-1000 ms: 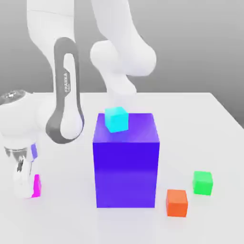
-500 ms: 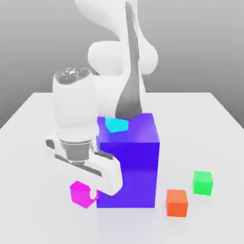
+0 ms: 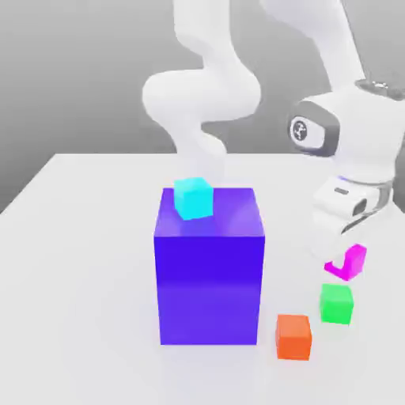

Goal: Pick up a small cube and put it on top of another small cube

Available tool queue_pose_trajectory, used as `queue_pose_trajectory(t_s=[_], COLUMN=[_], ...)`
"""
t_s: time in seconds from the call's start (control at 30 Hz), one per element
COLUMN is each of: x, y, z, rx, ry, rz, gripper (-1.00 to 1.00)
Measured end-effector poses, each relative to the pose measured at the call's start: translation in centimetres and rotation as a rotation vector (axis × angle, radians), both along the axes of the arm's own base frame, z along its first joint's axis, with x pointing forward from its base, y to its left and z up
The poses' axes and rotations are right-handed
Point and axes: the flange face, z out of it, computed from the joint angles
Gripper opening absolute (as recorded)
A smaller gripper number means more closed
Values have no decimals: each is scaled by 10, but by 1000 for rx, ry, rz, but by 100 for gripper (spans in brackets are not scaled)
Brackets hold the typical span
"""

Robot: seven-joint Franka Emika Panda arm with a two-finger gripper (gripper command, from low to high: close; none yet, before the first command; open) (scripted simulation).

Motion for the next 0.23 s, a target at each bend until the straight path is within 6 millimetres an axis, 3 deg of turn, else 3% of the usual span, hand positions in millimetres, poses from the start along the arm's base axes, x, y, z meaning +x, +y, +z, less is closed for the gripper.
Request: queue_pose_trajectory(t_s=[0.13, 0.17, 0.23], x=[-3, -4, -4], y=[0, 0, 0], z=[-30, -35, -35], rx=[1, 2, 2], ry=[3, 5, 5], rz=[6, 7, 7], gripper=[-100, 100, 100])
